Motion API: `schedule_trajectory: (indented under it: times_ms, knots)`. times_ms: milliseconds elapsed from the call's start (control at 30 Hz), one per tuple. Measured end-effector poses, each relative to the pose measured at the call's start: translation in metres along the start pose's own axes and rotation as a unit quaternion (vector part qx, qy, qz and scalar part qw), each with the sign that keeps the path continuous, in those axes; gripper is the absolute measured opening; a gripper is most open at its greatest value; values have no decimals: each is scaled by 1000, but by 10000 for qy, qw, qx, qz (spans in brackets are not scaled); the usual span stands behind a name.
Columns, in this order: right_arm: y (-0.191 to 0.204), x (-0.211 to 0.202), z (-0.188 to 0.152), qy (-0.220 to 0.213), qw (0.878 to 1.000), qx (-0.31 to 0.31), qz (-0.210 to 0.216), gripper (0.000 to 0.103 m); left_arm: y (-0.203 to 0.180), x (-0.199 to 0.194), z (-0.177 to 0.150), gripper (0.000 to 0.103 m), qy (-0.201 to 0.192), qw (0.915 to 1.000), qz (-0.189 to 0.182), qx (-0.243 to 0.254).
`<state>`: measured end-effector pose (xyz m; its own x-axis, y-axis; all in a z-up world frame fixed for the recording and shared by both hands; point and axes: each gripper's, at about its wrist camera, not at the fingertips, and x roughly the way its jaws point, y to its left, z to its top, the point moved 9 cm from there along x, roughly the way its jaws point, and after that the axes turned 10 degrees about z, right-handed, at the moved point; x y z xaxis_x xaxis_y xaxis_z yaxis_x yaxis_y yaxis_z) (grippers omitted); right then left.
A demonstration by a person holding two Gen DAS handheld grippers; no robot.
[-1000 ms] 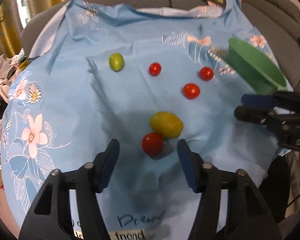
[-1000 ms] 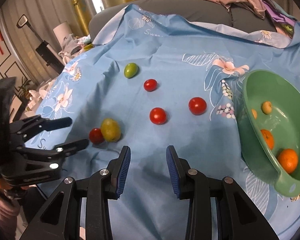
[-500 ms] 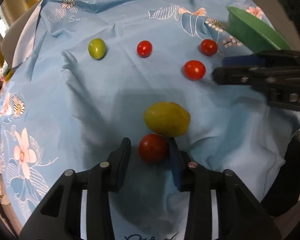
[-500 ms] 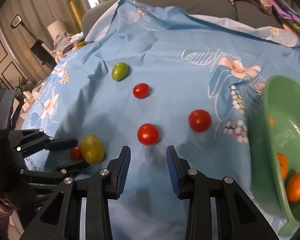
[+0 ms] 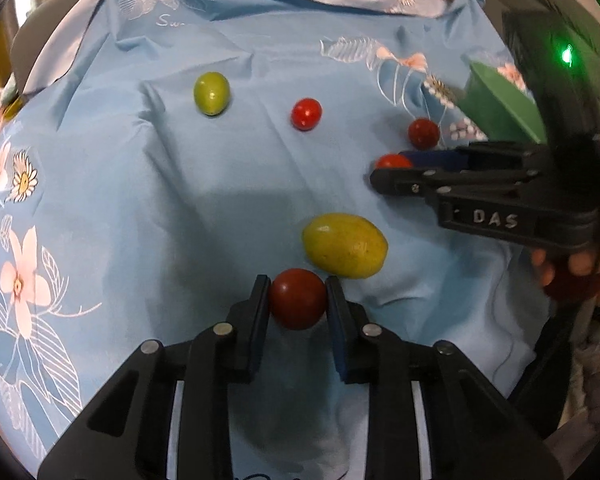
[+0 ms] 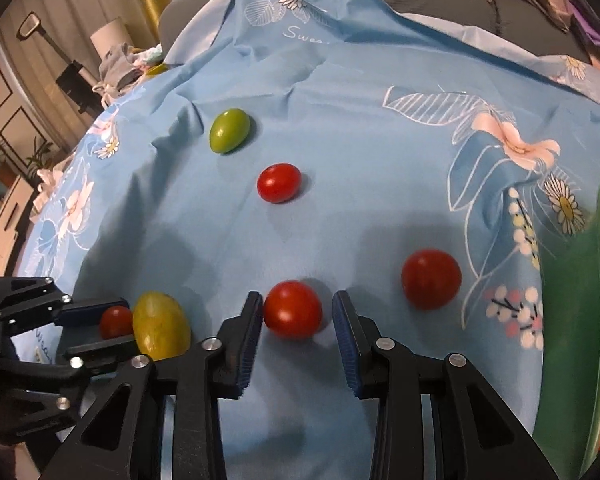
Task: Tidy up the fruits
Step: 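Grasp a red cherry tomato with the right gripper, then carry the red tomato over the green bowl held by the left gripper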
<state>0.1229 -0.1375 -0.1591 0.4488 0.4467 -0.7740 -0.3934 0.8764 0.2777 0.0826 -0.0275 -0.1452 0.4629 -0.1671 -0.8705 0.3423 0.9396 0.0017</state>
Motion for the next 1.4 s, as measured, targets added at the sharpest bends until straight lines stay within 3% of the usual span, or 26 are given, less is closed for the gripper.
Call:
schedule_trajectory:
  times_ms: [67,533,933,1400]
  knots:
    - [2,1,0,-1,10000,-59,-20,30,2,-5,2,27,-67,9999,-51,-120]
    - [20,-46,-5,-487,9985,-108,211,30,2,-49,16,27,-548,9975,-98,-441]
    - [34,-94,-15,-982,9950,-109,142,30,-15,-81,19,27,-780,9961,-82,-393]
    - [23,-133,-17,-1446,9895,-14,32,30,-40,-106,34,27,-1000,9949,38,-96]
